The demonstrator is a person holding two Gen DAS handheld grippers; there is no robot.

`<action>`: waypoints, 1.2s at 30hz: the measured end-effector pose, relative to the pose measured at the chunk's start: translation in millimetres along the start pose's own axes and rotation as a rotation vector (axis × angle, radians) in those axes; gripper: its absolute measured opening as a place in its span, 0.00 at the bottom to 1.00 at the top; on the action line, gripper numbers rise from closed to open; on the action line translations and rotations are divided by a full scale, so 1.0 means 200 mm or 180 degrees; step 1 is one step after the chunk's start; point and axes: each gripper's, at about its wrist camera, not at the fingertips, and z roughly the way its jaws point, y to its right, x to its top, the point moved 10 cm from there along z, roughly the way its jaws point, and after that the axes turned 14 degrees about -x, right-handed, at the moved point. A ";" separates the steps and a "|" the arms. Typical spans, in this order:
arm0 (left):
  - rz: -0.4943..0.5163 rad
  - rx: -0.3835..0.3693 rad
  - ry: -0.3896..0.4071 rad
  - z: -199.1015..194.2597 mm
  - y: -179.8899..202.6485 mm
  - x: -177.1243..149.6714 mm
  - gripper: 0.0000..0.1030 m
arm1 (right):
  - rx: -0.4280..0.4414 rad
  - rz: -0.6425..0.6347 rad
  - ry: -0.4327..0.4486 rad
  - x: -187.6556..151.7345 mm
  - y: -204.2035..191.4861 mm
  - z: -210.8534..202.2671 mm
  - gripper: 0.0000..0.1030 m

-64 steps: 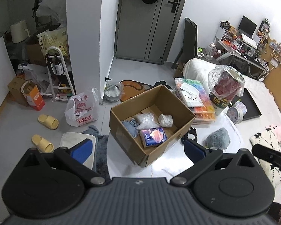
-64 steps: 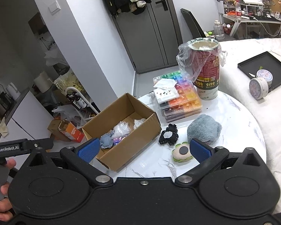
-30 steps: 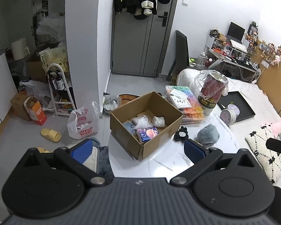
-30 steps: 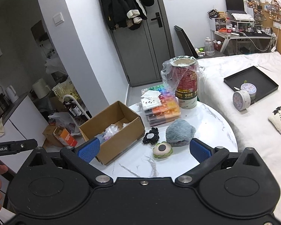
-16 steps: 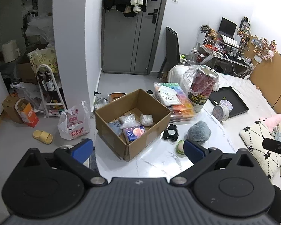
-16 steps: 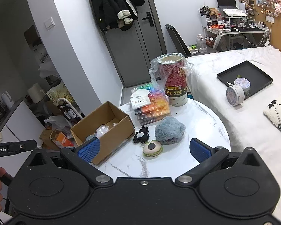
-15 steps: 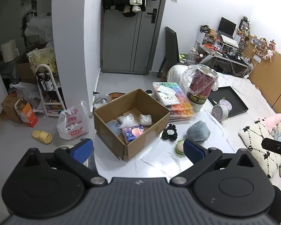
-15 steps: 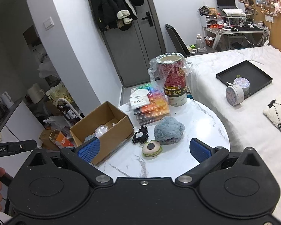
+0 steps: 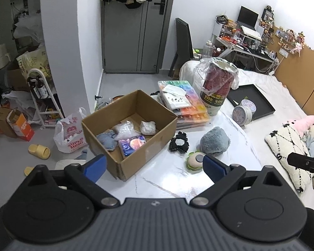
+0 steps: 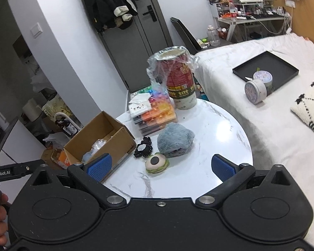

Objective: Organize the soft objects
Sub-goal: 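Withdraw both open grippers from the box back over the table, then move the left gripper to the beige-green round plush while the right gripper approaches the grey fluffy plush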

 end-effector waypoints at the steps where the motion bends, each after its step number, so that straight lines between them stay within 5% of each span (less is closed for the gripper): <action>1: 0.0002 -0.0009 -0.0016 0.02 0.01 0.00 0.94 | -0.0004 0.0006 -0.0013 0.00 0.01 0.01 0.99; 36: -0.0125 -0.0220 -0.0669 0.94 0.14 -0.16 0.84 | 0.0006 0.0489 -0.0428 0.00 0.14 0.63 0.98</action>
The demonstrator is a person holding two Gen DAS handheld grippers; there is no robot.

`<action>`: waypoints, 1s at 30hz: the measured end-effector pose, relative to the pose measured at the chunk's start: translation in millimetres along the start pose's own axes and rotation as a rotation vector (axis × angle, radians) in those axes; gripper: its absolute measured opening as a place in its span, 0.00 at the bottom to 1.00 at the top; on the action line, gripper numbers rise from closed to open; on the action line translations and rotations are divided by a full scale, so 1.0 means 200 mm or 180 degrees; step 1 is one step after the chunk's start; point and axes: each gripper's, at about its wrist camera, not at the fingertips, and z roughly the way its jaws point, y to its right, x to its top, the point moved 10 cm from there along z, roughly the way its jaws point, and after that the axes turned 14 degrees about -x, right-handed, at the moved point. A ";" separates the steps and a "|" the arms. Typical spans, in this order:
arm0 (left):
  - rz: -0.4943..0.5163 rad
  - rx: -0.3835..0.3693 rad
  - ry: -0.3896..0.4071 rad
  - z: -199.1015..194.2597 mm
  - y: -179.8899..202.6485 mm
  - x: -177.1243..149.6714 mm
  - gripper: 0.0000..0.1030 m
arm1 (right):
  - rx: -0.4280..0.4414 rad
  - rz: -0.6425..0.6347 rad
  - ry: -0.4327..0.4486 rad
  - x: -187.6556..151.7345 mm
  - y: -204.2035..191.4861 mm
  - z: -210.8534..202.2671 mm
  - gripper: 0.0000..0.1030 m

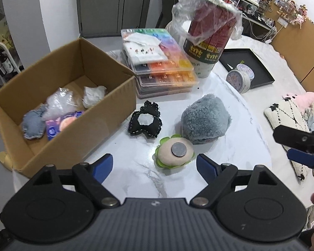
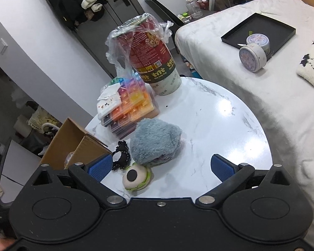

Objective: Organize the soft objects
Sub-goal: 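Move the left gripper to the beige-green round plush while the right gripper approaches the grey fluffy plush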

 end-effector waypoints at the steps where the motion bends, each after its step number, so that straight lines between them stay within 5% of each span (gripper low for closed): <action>1: -0.0008 -0.0002 -0.0013 0.02 0.00 0.00 0.84 | -0.0015 0.0001 0.0004 0.00 0.00 0.01 0.98; 25: -0.0118 0.0096 -0.0243 0.47 -0.01 -0.02 0.84 | -0.0220 -0.0108 -0.0183 0.09 0.01 0.22 0.98; 30: -0.0182 0.0085 -0.0223 0.48 -0.01 -0.02 0.55 | -0.0259 -0.0273 -0.0240 0.07 -0.04 0.27 0.98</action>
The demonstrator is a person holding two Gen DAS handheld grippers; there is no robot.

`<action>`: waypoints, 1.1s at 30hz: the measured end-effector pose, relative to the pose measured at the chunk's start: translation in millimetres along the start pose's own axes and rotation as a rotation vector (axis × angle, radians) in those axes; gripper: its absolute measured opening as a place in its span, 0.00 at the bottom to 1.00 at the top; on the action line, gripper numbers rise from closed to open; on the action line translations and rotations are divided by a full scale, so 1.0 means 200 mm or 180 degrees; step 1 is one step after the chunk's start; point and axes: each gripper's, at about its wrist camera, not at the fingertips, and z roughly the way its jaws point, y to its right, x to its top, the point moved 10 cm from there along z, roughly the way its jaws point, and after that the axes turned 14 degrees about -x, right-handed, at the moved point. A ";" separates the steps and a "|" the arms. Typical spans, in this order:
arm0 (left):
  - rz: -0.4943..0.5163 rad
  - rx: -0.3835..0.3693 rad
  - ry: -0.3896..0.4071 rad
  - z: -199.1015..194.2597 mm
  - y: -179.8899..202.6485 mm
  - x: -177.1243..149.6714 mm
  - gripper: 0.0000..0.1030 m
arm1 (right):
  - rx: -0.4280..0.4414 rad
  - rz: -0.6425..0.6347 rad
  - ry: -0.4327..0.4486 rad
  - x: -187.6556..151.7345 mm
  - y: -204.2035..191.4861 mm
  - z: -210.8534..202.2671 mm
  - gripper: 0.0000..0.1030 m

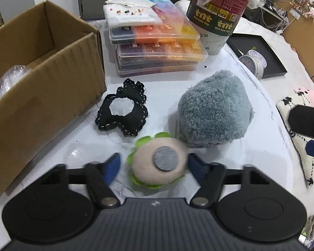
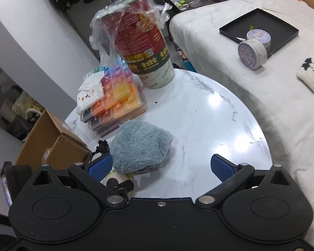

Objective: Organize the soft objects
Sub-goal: 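Move the left gripper to the beige-green round plush while the right gripper approaches the grey fluffy plush, then grasp the beige-green plush with the left gripper while the right gripper grasps the grey fluffy plush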

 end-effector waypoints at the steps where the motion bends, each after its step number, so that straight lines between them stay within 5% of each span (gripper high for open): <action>1: -0.0020 -0.0005 -0.0002 -0.01 0.00 0.00 0.51 | -0.0007 -0.0016 -0.0020 0.00 -0.01 0.01 0.98; 33: -0.0417 0.0041 0.0169 -0.36 -0.20 -0.06 0.47 | -0.0148 -0.0602 -0.0292 -0.04 -0.24 0.26 1.00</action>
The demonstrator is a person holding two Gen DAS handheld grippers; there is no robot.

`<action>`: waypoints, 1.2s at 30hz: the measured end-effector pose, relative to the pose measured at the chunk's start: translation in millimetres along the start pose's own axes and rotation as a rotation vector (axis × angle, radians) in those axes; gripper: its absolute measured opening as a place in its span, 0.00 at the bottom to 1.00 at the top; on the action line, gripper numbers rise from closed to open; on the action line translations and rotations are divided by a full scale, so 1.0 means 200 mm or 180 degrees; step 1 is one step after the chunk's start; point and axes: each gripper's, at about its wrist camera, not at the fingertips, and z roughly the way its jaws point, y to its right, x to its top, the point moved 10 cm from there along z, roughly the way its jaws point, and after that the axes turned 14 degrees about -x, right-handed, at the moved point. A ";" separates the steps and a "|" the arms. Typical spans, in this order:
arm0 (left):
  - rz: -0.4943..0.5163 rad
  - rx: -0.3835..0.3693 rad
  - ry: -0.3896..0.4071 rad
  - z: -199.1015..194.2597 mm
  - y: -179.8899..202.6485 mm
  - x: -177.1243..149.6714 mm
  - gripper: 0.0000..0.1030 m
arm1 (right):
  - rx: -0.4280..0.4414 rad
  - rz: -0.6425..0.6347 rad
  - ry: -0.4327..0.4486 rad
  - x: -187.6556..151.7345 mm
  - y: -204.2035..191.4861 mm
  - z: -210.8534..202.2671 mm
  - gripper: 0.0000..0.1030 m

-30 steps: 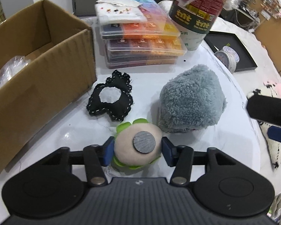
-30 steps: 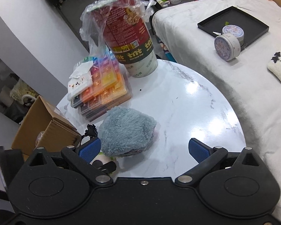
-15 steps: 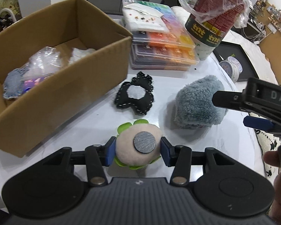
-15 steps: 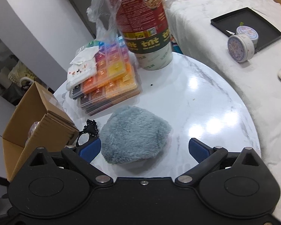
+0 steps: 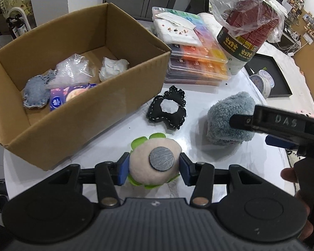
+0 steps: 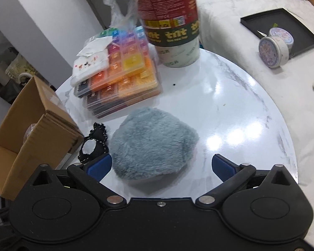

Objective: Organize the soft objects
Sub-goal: 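Grasp the beige-green plush with the left gripper while the right gripper grasps the grey fluffy plush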

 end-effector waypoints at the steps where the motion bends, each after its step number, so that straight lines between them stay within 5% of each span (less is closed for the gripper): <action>1: 0.0000 0.0004 0.0008 -0.01 0.00 0.00 0.47 | -0.0009 -0.0018 -0.0026 -0.01 -0.01 0.00 1.00; 7: -0.0008 0.0024 0.0053 -0.07 -0.03 0.02 0.47 | 0.0177 0.0095 -0.0362 -0.08 -0.07 0.04 0.99; 13: -0.0018 0.0048 0.0097 -0.12 -0.07 0.02 0.47 | 0.0481 0.0082 -0.0401 -0.08 -0.19 0.01 0.82; 20: -0.0049 0.0061 0.0129 -0.16 -0.10 0.03 0.47 | 0.0590 0.0485 -0.0434 -0.05 -0.18 0.03 0.79; 27: -0.0050 0.0074 0.0143 -0.18 -0.12 0.03 0.47 | 0.0362 0.0905 -0.0340 -0.03 -0.04 0.05 0.28; 36: -0.0013 0.0041 0.0163 -0.21 -0.07 0.04 0.47 | 0.0456 0.1037 -0.0081 -0.02 0.06 -0.05 0.13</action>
